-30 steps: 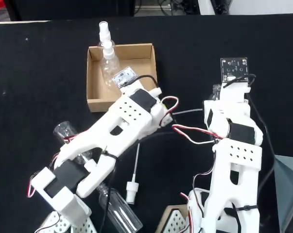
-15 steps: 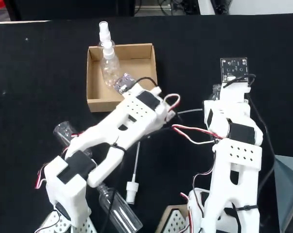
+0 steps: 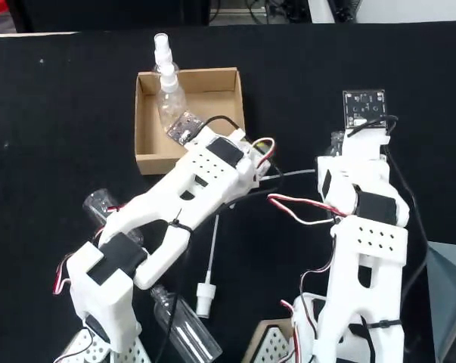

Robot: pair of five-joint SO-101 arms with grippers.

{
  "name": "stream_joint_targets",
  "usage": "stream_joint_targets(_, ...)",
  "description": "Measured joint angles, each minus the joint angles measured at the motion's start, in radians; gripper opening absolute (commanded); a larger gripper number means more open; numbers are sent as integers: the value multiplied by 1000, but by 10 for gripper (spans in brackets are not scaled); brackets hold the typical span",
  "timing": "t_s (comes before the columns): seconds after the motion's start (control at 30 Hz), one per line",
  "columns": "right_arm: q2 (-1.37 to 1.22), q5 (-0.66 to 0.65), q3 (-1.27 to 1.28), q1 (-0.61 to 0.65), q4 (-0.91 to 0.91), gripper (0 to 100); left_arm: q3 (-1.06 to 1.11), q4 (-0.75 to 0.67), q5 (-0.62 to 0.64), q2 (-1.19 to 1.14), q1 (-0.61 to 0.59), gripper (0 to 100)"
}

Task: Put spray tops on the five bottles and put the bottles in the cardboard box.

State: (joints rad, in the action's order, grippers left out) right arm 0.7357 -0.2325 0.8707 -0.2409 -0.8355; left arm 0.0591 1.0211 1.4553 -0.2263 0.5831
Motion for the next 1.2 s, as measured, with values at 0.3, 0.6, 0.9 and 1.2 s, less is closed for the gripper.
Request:
stream_joint_targets(0.3, 0, 0, 0, 0, 0, 38, -2, -3, 26, -48, -14, 402)
stream_joint_targets(0.6, 0, 0, 0, 0, 0, 38, -103, -3, 29, -201, -20, 402)
stream_joint_targets(0.9, 0, 0, 0, 0, 0, 38, -133, -3, 29, -250, -20, 377)
stream_joint_targets(1.2, 0, 0, 0, 0, 0, 38, -133, -3, 29, -252, -49, 173)
